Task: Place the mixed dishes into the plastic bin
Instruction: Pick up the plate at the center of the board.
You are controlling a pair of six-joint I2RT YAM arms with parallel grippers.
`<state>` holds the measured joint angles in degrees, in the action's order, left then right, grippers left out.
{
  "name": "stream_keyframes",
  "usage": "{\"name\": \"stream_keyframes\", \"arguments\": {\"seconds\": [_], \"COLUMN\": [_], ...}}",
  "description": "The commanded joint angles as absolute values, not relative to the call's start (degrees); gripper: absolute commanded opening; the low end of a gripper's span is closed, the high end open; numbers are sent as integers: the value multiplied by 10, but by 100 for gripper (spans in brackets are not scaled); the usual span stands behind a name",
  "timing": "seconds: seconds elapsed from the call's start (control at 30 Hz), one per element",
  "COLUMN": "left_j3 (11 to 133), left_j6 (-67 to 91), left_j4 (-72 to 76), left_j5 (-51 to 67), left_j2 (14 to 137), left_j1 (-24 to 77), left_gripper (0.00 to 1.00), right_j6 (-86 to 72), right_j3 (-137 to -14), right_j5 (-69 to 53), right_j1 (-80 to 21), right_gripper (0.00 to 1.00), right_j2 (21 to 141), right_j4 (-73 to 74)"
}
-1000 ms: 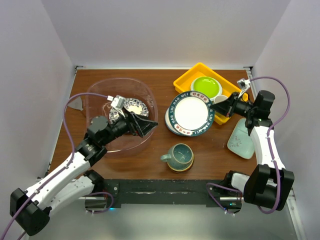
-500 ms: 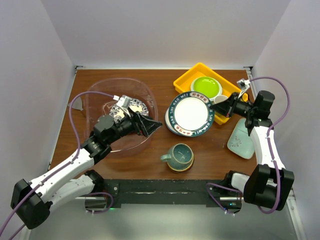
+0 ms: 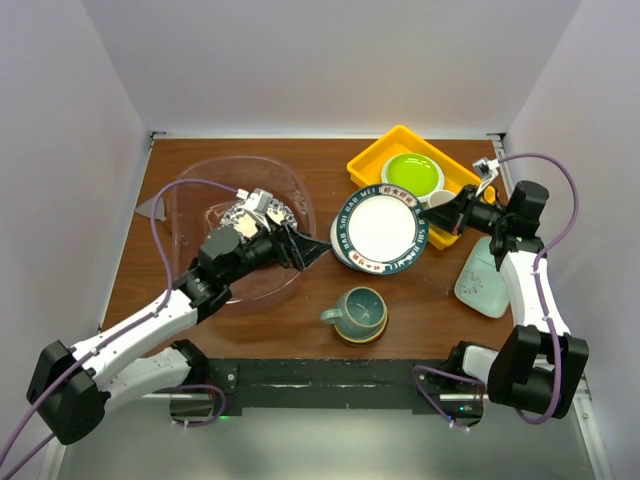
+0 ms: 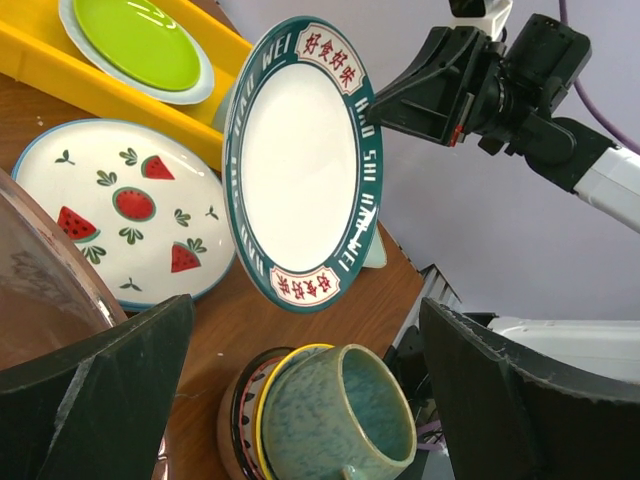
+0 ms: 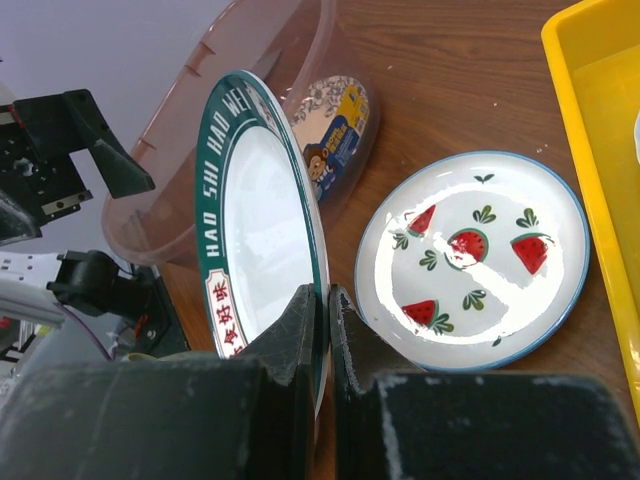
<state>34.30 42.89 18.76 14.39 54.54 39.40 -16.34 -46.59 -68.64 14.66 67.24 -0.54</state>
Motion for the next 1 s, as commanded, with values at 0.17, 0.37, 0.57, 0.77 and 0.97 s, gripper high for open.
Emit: {"name": "stream_keyframes", "arguments": {"seconds": [0.17, 0.37, 0.57, 0.77, 0.97], "left_j3": [408, 458, 518, 560, 566], "left_j6": [397, 364, 345, 332, 331], "left_j4": [231, 216, 183, 170, 154], "left_j5": [88, 75, 54, 75, 63], "left_j2": [619, 692, 751, 792, 775], "left_j1": [412, 425, 438, 445, 446], "left_gripper": [100, 91, 73, 32, 0], "right_j6": [-170, -178, -181, -180, -179], "right_j3": [-470, -468, -468, -468, -470], "right_j5": [-721, -731, -739, -744, -750], "right_j1": [149, 149, 149, 149, 149], "right_gripper": [0, 0, 0, 0, 0], "right_j2": [666, 666, 668, 669, 667], "right_j4": [-37, -45, -49, -49, -50]}}
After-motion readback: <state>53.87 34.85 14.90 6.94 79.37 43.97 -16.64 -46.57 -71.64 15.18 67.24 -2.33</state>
